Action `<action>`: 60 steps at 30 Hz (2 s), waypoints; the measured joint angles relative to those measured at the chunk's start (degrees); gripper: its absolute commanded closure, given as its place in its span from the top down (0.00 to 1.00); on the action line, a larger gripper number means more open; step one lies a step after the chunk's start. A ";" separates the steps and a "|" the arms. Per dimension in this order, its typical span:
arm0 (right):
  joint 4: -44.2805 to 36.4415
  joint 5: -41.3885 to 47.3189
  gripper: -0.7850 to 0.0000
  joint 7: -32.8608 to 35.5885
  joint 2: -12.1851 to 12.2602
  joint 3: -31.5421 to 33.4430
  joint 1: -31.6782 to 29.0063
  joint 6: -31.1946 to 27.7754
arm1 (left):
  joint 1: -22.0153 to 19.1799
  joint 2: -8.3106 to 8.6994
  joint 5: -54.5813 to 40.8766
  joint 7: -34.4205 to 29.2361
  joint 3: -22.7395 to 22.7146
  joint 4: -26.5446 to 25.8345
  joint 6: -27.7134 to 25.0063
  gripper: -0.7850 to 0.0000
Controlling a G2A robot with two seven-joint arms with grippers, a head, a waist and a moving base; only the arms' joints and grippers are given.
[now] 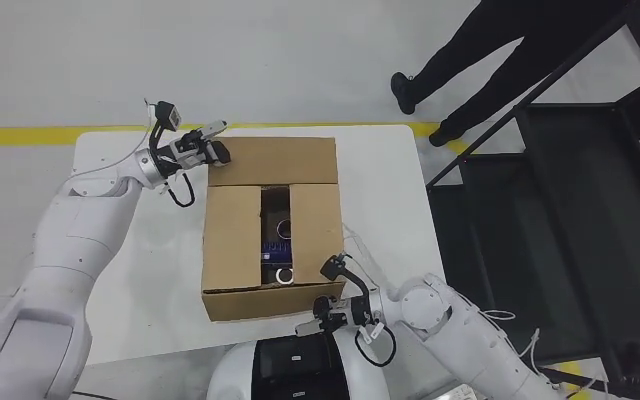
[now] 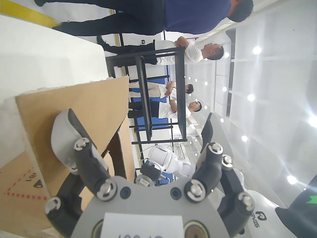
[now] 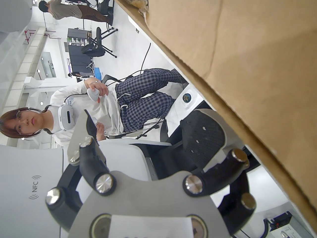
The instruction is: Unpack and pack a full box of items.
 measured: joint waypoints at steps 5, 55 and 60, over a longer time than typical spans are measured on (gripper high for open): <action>0.60 -0.37 1.00 -3.50 -0.29 -0.66 0.90 -1.76 | -1.11 -0.86 2.40 -0.11 1.06 2.82 0.33 1.00; 1.13 11.53 1.00 -12.46 -4.67 -9.19 17.60 16.47 | 33.06 11.78 -3.49 -16.21 -31.87 -34.15 8.18 1.00; 2.14 14.26 1.00 -12.14 -5.50 -11.08 17.74 15.27 | 34.74 11.77 -1.28 -13.42 -31.32 -35.69 8.97 1.00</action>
